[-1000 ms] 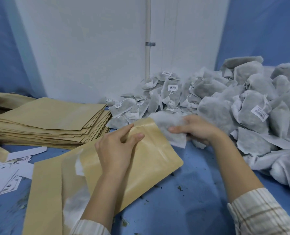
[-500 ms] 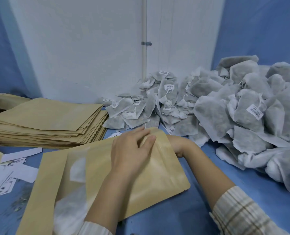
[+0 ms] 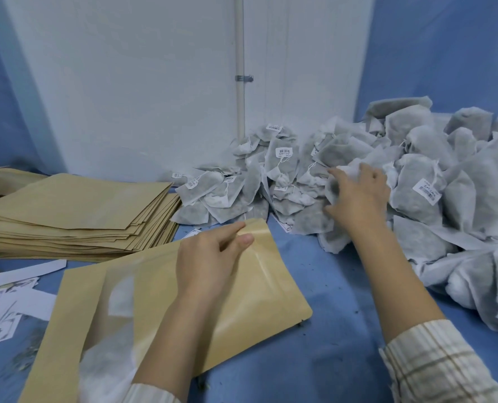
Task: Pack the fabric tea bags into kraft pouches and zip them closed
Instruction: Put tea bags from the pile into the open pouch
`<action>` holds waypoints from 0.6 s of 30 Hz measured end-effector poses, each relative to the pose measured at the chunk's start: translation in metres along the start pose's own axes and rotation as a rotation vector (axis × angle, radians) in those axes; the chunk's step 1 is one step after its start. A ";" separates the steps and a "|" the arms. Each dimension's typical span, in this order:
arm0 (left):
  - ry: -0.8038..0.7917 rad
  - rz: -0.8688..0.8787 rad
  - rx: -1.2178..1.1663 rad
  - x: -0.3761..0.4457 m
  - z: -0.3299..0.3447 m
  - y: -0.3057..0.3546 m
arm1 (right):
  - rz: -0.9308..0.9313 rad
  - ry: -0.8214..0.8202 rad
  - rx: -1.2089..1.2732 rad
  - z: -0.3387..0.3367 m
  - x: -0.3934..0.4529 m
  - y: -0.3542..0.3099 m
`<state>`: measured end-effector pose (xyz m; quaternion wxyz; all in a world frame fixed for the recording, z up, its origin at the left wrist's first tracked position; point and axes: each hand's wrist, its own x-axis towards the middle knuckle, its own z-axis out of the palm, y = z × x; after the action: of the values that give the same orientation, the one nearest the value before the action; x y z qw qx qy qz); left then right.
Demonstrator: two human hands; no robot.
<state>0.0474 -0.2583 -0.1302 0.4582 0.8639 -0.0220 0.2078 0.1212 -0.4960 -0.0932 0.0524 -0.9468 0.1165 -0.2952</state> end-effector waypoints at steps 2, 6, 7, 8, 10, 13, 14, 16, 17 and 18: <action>-0.004 0.004 -0.001 0.000 0.000 0.000 | 0.037 -0.040 -0.061 0.010 -0.006 0.005; 0.005 0.007 -0.013 0.001 -0.001 -0.001 | 0.010 0.037 0.300 0.015 -0.009 0.000; 0.008 0.008 -0.016 0.001 0.000 -0.001 | 0.018 0.044 0.473 0.013 -0.008 -0.005; 0.013 0.009 -0.018 0.001 0.000 -0.001 | 0.036 0.047 0.638 0.010 -0.006 -0.011; 0.028 0.013 -0.015 0.001 0.000 -0.001 | 0.122 0.025 0.881 0.005 -0.004 -0.022; 0.068 0.025 -0.025 0.001 -0.002 0.000 | 0.269 -0.170 1.150 0.004 -0.007 -0.027; 0.083 0.032 -0.034 0.001 -0.003 0.000 | 0.311 -0.258 1.240 0.005 -0.009 -0.028; 0.123 0.041 -0.061 0.002 -0.004 0.000 | 0.344 -0.423 1.411 0.008 -0.014 -0.029; 0.146 0.038 -0.084 0.002 -0.004 0.000 | 0.343 -0.479 1.477 0.009 -0.017 -0.030; 0.169 0.033 -0.108 0.003 -0.004 0.000 | 0.327 -0.511 1.521 0.009 -0.020 -0.033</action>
<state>0.0487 -0.2545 -0.1274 0.5009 0.8168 -0.0086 0.2862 0.1169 -0.4588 -0.1062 0.7478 -0.6614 0.0052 -0.0573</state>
